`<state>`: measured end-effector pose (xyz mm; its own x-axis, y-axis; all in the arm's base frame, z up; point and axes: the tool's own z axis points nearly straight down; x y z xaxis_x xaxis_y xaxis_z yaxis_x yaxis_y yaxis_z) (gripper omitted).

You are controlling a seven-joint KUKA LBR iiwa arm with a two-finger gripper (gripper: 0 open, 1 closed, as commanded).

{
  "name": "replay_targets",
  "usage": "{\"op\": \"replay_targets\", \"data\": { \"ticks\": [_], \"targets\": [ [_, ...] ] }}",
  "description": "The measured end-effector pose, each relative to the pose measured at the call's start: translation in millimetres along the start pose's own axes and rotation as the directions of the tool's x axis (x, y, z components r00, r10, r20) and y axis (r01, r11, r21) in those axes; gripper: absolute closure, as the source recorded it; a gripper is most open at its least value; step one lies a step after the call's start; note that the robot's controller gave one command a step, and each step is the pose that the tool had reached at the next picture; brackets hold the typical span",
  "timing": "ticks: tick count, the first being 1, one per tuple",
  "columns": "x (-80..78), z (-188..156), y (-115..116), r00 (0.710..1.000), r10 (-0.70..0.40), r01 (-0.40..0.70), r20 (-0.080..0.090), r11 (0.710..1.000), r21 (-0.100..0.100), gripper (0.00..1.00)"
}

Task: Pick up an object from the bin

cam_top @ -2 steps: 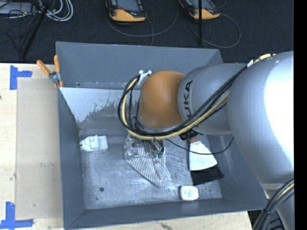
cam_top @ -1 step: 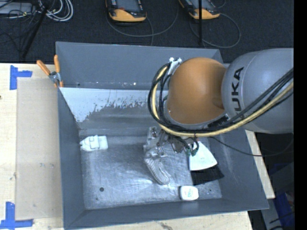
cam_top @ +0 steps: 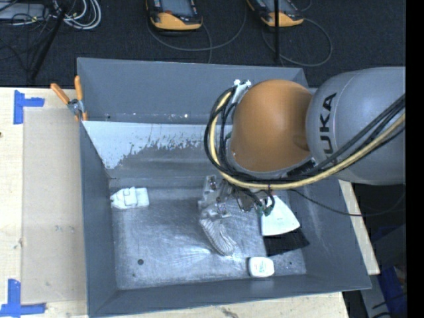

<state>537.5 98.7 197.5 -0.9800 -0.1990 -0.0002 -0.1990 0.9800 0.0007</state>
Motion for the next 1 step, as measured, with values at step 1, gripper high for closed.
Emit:
{"op": "replay_targets", "data": {
  "ticks": [1],
  "targets": [
    [-1.2,-30.2,-5.1,0.999,-0.048,0.048,-0.008,0.999,-0.001,1.0]
  ]
}}
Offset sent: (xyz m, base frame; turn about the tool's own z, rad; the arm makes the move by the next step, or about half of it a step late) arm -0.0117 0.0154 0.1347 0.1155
